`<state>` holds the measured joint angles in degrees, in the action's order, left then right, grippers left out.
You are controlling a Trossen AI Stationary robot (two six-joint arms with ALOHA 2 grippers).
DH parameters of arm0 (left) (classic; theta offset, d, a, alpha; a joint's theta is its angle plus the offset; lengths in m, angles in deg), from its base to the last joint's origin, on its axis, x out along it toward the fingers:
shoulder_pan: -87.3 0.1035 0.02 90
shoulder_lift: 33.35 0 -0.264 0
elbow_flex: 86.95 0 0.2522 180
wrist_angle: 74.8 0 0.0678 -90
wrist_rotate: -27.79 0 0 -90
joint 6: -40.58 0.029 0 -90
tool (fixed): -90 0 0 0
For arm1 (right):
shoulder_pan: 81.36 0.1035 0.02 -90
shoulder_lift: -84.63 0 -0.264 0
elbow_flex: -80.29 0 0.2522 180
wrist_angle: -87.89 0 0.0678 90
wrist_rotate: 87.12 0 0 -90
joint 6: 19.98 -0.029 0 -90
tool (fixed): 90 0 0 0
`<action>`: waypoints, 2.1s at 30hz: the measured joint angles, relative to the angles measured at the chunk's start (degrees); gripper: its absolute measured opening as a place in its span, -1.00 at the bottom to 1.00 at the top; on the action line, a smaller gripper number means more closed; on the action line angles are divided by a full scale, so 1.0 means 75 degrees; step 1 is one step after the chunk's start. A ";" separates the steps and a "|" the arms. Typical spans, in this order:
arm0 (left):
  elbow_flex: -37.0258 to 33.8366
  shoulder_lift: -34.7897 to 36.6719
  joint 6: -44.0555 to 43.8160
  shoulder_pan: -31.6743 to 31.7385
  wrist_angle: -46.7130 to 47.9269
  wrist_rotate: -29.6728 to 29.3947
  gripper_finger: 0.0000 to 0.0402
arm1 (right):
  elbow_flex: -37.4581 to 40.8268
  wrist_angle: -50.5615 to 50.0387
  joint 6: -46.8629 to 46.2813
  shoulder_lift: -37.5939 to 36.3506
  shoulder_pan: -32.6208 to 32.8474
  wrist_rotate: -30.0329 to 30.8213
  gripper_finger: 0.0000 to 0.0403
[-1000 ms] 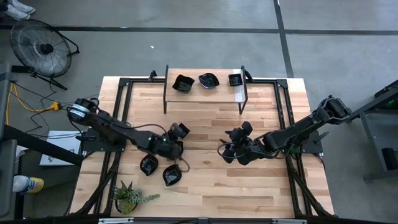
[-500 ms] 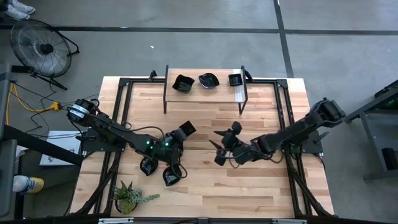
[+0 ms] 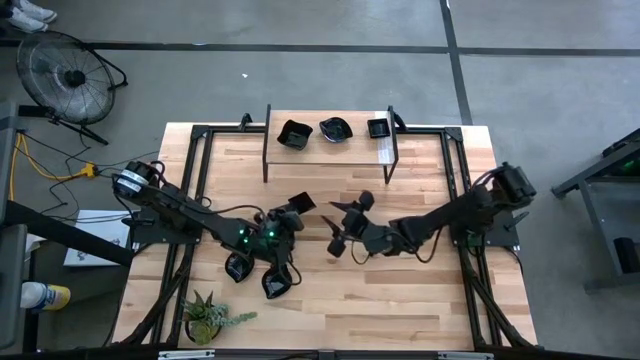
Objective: Pick & Place Mini shaped plates
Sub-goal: Stack the black square plate on top of the black square plate on the shelf
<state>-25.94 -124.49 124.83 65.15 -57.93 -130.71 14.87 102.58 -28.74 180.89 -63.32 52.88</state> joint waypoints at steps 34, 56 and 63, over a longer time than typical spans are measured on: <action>0.0015 -0.0086 -0.0131 0.0000 -0.0071 0.0078 -1.00 | -0.0003 0.0795 -0.0030 0.0774 -0.1516 -0.2780 -0.11; 0.0012 -0.0086 -0.0294 0.0000 -0.0037 0.0212 -1.00 | -0.0003 0.0873 0.0032 0.0765 -0.1510 -0.2857 -0.73; 0.0012 -0.0086 -0.0294 0.0000 -0.0031 0.0173 -1.00 | -0.0003 0.0870 0.0032 0.0765 -0.1510 -0.2941 -0.88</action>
<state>-25.86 -125.13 122.62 65.15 -58.17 -129.41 14.85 109.11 -28.50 186.63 -74.64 30.82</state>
